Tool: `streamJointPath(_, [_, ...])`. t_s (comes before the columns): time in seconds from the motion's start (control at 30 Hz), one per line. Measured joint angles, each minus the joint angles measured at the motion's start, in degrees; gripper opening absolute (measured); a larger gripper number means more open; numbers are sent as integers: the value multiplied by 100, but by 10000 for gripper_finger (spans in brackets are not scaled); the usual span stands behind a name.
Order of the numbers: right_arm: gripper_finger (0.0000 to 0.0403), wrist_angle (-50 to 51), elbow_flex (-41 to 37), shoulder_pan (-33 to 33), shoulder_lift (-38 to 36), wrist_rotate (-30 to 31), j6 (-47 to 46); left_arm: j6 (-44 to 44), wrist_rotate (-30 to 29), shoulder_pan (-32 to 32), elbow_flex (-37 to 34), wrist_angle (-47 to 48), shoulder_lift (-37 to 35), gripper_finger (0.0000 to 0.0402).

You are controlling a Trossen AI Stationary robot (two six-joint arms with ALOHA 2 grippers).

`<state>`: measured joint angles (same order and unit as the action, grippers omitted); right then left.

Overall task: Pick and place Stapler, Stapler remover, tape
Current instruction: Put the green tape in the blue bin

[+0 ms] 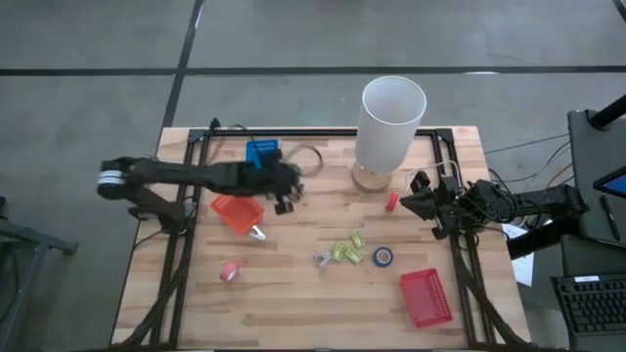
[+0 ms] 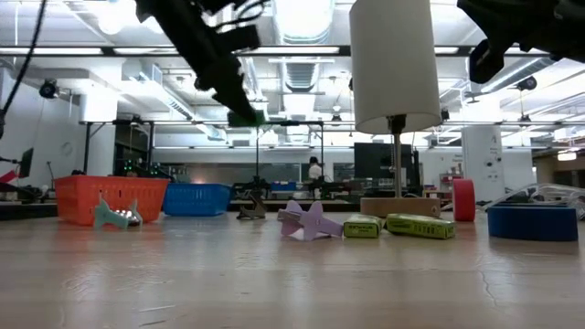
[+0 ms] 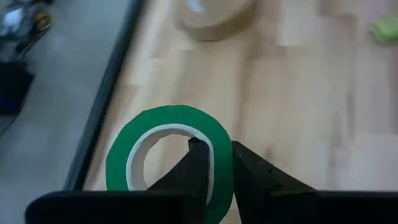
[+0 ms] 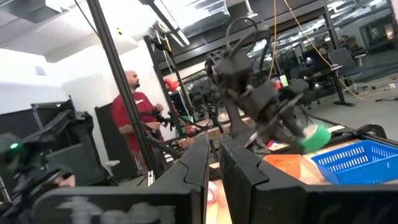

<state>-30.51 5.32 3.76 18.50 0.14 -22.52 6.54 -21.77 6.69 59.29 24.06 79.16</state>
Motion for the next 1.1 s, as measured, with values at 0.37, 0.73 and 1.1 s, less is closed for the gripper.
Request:
streamJointPath(0.37, [34, -28, 0, -1, 2, 142, 42, -1731, 493, 1878, -579, -53, -632, 55])
streamJointPath(0.73, [34, -3, 0, -1, 4, 151, 20, -2082, 1826, 3001, -1301, -1113, -490, 45])
streamJointPath(1.1, [34, 20, 0, -1, 9, 150, 21, -2166, 1765, 3093, -1432, -1180, 55, 49])
